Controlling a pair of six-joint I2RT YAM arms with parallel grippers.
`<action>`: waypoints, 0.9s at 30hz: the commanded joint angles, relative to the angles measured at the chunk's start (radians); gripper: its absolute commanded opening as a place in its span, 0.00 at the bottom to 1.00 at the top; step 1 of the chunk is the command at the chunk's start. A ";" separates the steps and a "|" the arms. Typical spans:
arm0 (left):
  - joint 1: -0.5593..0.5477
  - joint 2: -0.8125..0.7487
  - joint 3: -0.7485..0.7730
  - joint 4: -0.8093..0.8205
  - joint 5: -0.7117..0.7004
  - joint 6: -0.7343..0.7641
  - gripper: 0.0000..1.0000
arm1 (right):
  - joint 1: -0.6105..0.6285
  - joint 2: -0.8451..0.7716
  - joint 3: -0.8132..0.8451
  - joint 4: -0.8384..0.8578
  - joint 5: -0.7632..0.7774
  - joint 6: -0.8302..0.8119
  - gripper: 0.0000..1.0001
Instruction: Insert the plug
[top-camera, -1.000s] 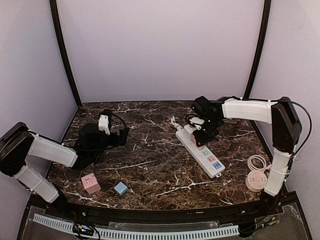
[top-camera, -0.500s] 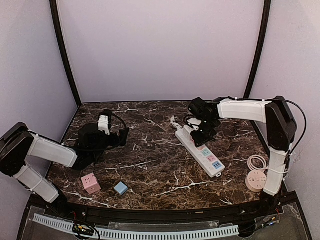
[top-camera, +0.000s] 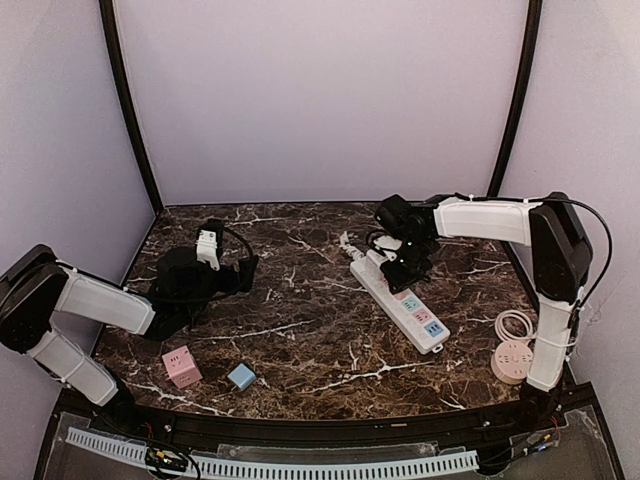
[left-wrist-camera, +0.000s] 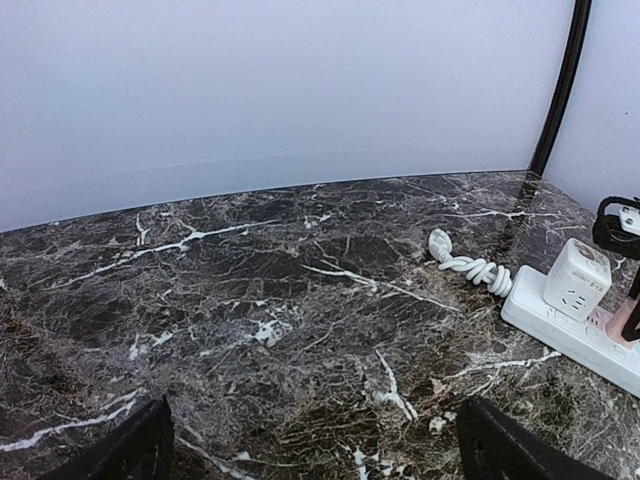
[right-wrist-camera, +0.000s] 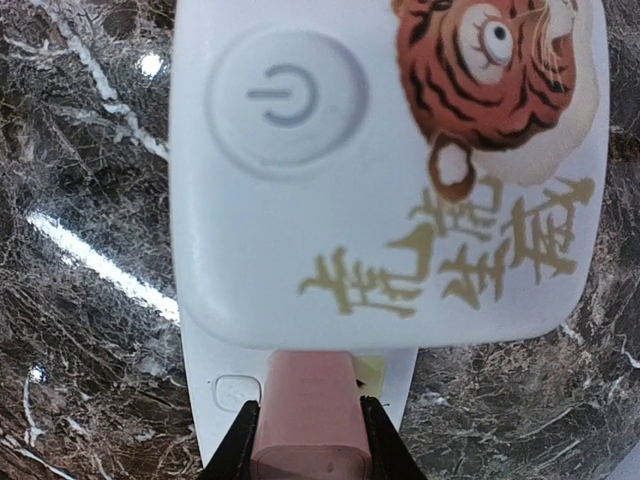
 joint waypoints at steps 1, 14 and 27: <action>0.005 -0.014 -0.008 0.012 0.007 0.003 0.99 | 0.003 0.084 -0.067 0.056 0.030 0.013 0.06; 0.005 -0.039 -0.002 -0.032 0.029 -0.012 0.99 | 0.006 -0.119 -0.081 0.100 -0.028 0.037 0.57; -0.010 -0.141 0.069 -0.396 0.068 -0.119 0.98 | 0.092 -0.448 -0.247 0.159 0.034 0.151 0.90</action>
